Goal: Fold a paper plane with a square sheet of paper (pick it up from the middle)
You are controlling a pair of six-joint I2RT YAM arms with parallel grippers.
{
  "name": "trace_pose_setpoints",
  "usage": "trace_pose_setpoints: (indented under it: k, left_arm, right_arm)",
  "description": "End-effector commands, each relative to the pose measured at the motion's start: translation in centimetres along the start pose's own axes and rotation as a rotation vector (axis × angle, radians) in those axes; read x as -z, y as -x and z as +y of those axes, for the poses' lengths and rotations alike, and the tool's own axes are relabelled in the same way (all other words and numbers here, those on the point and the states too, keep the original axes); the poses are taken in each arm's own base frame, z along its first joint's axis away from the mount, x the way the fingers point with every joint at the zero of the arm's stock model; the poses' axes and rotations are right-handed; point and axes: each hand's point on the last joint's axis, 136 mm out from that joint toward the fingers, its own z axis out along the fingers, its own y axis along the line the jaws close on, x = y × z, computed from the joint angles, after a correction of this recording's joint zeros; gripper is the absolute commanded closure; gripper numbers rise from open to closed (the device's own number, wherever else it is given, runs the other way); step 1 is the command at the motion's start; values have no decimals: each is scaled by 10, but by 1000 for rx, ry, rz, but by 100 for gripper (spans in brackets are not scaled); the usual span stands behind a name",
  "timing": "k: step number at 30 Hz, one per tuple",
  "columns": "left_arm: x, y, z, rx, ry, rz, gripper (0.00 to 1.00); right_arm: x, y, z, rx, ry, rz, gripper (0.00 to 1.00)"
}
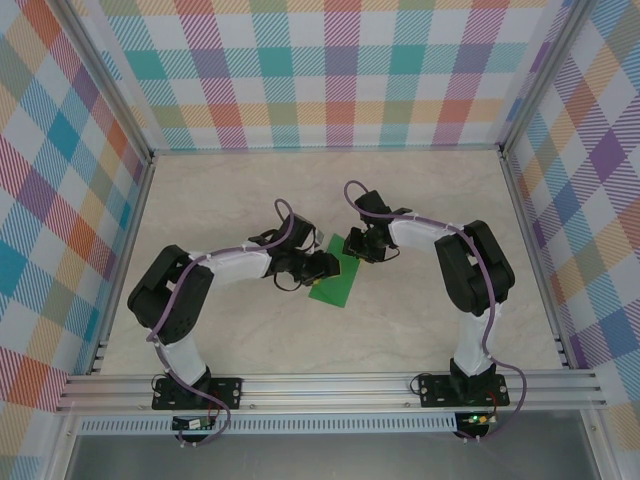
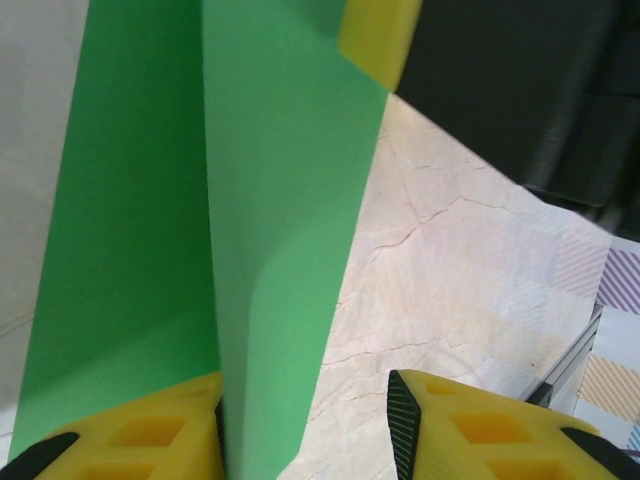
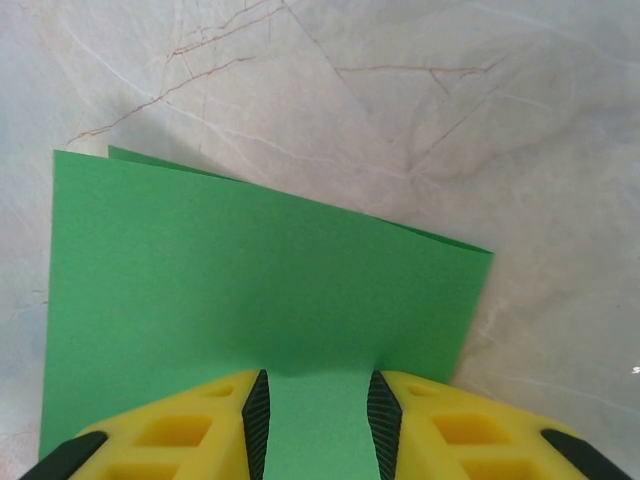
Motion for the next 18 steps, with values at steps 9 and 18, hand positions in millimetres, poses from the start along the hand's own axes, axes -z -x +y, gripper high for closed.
trace_pose_setpoints:
  k: [9, 18]
  left_arm:
    - [8, -32, 4, -14, -86, 59, 59]
    - [23, -27, -18, -62, -166, 16, 62]
  right_arm:
    - [-13, -20, -29, -24, -80, 67, 65]
    - [-12, -20, -25, -8, -65, 73, 65]
